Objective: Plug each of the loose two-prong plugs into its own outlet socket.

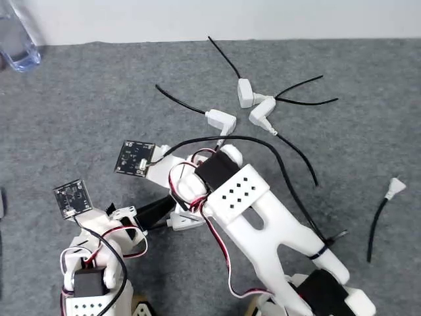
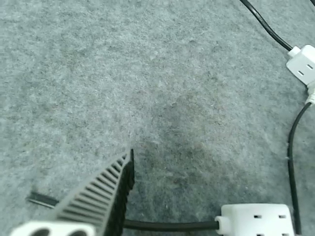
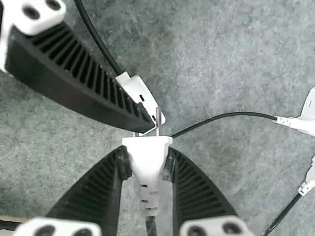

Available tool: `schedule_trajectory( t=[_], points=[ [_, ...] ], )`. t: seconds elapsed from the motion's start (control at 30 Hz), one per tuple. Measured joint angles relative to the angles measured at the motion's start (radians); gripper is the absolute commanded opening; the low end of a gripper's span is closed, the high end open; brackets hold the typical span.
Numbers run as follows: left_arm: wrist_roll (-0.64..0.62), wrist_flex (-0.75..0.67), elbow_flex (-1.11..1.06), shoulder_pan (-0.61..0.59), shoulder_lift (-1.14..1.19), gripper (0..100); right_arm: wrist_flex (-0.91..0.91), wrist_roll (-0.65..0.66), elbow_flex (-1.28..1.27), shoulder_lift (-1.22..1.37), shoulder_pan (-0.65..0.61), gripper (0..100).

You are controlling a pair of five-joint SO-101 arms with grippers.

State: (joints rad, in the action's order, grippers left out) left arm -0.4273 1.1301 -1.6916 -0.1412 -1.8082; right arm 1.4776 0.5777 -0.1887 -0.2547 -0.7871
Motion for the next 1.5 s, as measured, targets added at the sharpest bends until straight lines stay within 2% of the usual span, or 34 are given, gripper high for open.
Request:
schedule_trajectory(
  t=[1.1,1.5],
  points=[
    [0.000,0.002,-0.002,-0.002,0.000,65,0.028,-0.003,0.002,-0.080,-0.025,0.8],
    [0.008,0.002,-0.003,0.002,0.000,65,0.026,0.035,-0.002,-0.081,0.081,0.8]
  ],
)
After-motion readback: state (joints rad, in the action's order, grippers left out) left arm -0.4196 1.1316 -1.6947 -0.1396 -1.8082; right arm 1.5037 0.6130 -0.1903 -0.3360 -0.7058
